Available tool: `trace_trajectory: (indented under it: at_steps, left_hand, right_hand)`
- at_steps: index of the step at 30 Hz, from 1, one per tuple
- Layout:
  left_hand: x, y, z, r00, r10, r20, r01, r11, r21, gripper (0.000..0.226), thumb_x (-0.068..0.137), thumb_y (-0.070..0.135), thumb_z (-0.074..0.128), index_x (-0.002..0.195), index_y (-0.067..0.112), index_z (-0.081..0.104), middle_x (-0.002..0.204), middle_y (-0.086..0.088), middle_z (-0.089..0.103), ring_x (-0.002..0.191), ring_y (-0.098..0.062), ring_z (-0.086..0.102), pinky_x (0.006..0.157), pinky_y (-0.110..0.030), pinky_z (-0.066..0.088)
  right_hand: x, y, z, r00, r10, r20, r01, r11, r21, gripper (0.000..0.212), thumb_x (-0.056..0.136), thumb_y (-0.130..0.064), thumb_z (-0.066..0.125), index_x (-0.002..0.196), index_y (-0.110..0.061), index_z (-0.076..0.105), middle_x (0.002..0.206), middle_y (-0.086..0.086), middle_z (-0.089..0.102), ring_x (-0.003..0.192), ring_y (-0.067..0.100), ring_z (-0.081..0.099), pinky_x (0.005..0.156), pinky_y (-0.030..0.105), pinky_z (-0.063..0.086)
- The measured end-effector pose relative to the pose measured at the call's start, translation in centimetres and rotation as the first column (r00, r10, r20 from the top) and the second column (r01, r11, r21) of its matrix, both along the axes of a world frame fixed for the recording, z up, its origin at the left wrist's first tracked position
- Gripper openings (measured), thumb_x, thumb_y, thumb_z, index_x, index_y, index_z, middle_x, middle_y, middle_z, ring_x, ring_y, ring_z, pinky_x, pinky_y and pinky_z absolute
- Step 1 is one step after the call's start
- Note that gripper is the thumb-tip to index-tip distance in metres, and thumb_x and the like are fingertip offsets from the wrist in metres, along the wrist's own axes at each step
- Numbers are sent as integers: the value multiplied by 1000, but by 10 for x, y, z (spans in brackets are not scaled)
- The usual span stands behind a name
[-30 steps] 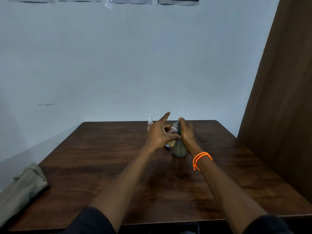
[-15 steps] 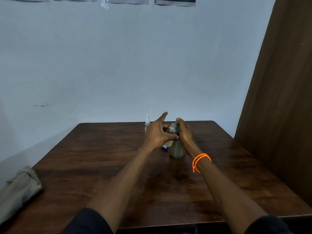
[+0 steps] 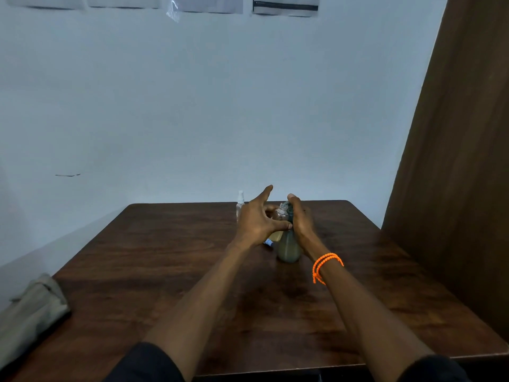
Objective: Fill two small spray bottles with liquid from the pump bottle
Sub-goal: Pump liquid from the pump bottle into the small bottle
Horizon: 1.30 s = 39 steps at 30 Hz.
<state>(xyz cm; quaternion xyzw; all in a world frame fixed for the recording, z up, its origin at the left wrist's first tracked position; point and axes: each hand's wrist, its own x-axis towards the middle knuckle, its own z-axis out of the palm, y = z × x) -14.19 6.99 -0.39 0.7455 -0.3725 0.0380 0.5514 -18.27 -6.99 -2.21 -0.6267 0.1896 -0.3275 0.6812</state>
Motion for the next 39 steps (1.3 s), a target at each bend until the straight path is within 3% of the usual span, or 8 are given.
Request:
trace_trajectory:
  at_steps: [4,7,12,18,26,32,37,39]
  left_hand:
    - [1,0,-3,1000,13,4,-13,1000,16,117,57,30,98,157,25,38,91,7,79,83,-10,74,86,-40,60]
    - [-1,1,-3,1000,22,-6,-22,1000,2,118,57,30,100,157,25,38,96,8,79,84,-7,72,85,-33,60]
    - [-1,1,1,1000,6,-8,-6,1000,13,116,57,27,99,157,26,39,95,8,79,85,-5,73,86,-32,60]
    - [1,2,-5,999,21,-29,-21,1000,-1,120,54,33,100,157,27,39,104,4,78,92,-6,73,88,-30,60]
    - [1,1,-5,1000,14,-21,-14,1000,-7,118,54,32,99,156,27,40,101,6,79,93,-6,73,92,-36,59]
    - [0,0,-1,1000,4,-30,-4,1000,2,119,53,34,100,156,29,39,100,10,79,94,1,72,106,-45,52]
    - [1,3,-4,999,9,-33,-9,1000,-1,119,52,34,98,156,27,40,96,9,79,87,-4,73,97,-44,57]
    - [-1,2,0,999,14,-31,-15,1000,-14,119,51,37,97,155,27,41,96,11,79,88,0,72,104,-42,53]
  right_hand:
    - [-2,2,0,1000,-9,10,10,998,-66,52,72,-62,59,69,-11,65,73,12,66,73,26,61,70,40,45]
    - [-4,2,0,1000,16,11,-16,999,-35,46,88,-53,66,76,-10,73,81,12,75,78,25,70,74,39,52]
    - [2,1,-5,999,-23,36,24,999,-31,60,69,-67,63,72,-7,69,78,17,70,75,28,65,71,40,49]
    - [1,-2,-4,999,1,35,-1,1000,-10,39,103,-40,64,78,-11,73,83,11,75,77,21,70,70,34,54]
    - [5,-3,-6,999,-19,39,18,1000,3,41,103,-33,62,68,-14,70,71,6,72,72,24,67,75,40,50]
    - [4,-1,-6,999,-14,36,15,1000,-8,49,77,-60,65,69,-12,71,76,14,73,76,30,68,73,42,51]
    - [4,-1,-6,999,-14,36,15,999,-34,47,98,-45,64,73,-6,73,79,17,74,79,30,68,75,41,51]
    - [4,-4,-9,999,17,32,-17,1000,0,67,87,-62,68,83,5,76,88,27,77,80,31,71,76,42,54]
